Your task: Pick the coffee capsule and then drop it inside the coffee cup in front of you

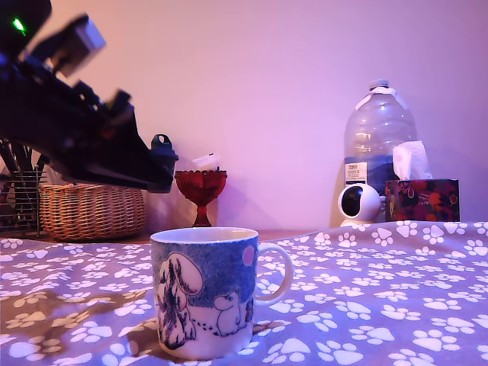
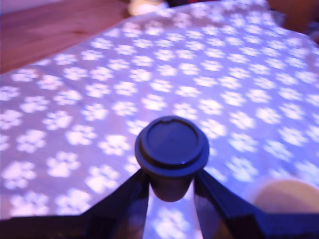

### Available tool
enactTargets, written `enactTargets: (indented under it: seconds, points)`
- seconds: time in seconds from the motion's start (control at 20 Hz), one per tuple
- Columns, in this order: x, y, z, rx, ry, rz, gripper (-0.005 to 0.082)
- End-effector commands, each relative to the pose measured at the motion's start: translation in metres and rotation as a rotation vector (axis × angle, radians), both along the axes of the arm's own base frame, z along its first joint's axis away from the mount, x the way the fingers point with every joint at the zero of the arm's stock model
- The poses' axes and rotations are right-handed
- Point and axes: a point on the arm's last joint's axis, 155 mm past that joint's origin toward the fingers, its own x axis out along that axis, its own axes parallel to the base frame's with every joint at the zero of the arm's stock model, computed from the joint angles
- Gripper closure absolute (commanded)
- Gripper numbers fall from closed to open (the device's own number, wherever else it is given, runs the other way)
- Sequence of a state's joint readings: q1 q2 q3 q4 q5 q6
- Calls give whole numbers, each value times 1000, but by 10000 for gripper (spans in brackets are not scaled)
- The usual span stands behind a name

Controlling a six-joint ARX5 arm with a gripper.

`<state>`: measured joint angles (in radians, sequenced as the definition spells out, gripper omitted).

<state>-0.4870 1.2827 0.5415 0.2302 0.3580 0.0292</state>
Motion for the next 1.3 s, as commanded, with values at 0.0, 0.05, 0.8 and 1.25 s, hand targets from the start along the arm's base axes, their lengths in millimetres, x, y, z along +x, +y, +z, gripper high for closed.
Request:
enactTargets:
  seconds: [0.0, 0.05, 0.8, 1.25]
  points:
    - [-16, 0, -2, 7, 5, -24, 625]
    - [-24, -1, -1, 9, 10, -36, 625]
    - [-102, -32, 22, 27, 0, -196, 625]
    - [-98, -30, 7, 93, 53, -166, 624]
